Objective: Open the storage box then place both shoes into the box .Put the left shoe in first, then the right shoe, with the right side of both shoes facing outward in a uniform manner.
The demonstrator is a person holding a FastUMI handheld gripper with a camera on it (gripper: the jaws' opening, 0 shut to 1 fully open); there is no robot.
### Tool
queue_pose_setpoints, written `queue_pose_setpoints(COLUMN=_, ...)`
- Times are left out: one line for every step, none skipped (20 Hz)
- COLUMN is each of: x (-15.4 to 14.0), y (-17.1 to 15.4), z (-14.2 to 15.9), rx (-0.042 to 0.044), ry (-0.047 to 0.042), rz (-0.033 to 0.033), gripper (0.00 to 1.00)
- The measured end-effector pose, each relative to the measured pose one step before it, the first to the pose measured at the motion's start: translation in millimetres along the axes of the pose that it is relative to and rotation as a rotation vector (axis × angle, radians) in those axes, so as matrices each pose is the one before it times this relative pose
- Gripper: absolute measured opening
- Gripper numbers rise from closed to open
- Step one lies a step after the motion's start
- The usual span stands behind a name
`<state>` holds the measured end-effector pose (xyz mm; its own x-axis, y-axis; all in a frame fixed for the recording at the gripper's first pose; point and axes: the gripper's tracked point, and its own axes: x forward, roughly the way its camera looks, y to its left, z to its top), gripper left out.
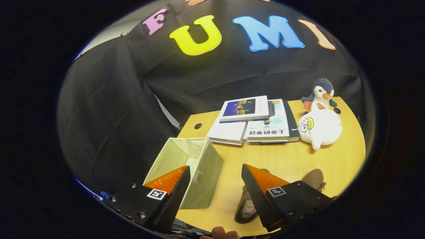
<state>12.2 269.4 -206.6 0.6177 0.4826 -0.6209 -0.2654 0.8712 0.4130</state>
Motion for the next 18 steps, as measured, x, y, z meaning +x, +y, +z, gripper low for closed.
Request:
queue_pose_setpoints(x=-1.44, y=-10.17, z=-4.06, rx=-0.00912, ry=0.00308, rz=-0.01914, gripper=0.95)
queue_pose_setpoints(x=-1.25, y=-10.1, z=-6.94, rx=-0.0057, ry=0.00871, rz=-0.01993, gripper=0.94)
queue_pose_setpoints(x=0.07, y=-9.61, z=-8.33, rx=-0.00619, ry=0.01597, rz=-0.02179, gripper=0.94)
queue_pose_setpoints(x=1.2, y=-10.95, z=-10.85, rx=-0.00613, ry=0.02213, rz=-0.02544, gripper=0.95)
queue_pose_setpoints(x=7.88, y=-12.31, z=-14.11, rx=-0.00628, ry=0.02367, rz=-0.02548, gripper=0.95)
queue_pose_setpoints(x=5.41, y=-10.25, z=-13.62, rx=-0.00468, ry=0.02556, rz=-0.02231, gripper=0.94)
queue_pose_setpoints(x=5.32, y=-6.64, z=-11.78, rx=-0.00122, ry=0.02527, rz=-0.01757, gripper=0.95)
queue_pose_setpoints(x=5.07, y=-6.22, z=-12.24, rx=-0.00412, ry=0.0238, rz=-0.01568, gripper=0.95)
queue_pose_setpoints(x=4.9, y=-5.59, z=-11.98, rx=0.00047, ry=0.0277, rz=-0.01249, gripper=0.95)
queue_pose_setpoints(x=6.47, y=-3.61, z=-11.81, rx=0.0039, ry=0.02962, rz=-0.00083, gripper=0.95)
queue_pose_setpoints(x=6.63, y=-2.95, z=-12.16, rx=0.01197, ry=0.03606, rz=-0.00102, gripper=0.95)
queue_pose_setpoints(x=6.01, y=-2.87, z=-10.37, rx=0.0097, ry=0.03175, rz=0.00388, gripper=0.95)
queue_pose_setpoints(x=6.12, y=-3.64, z=-6.3, rx=0.0075, ry=0.02109, rz=-0.00297, gripper=0.95)
queue_pose_setpoints(x=7.23, y=-5.02, z=-5.62, rx=0.00303, ry=0.01773, rz=-0.00669, gripper=0.95)
queue_pose_setpoints(x=5.67, y=-3.11, z=-3.37, rx=0.00412, ry=0.01519, rz=-0.00543, gripper=0.94)
queue_pose_setpoints(x=8.57, y=-3.37, z=-3.6, rx=0.00198, ry=0.01508, rz=-0.00907, gripper=0.94)
queue_pose_setpoints(x=6.12, y=-2.54, z=-1.96, rx=-0.0004, ry=0.01574, rz=-0.00793, gripper=0.94)
queue_pose_setpoints(x=7.95, y=-2.41, z=-0.27, rx=0.00027, ry=0.01023, rz=-0.00837, gripper=0.94)
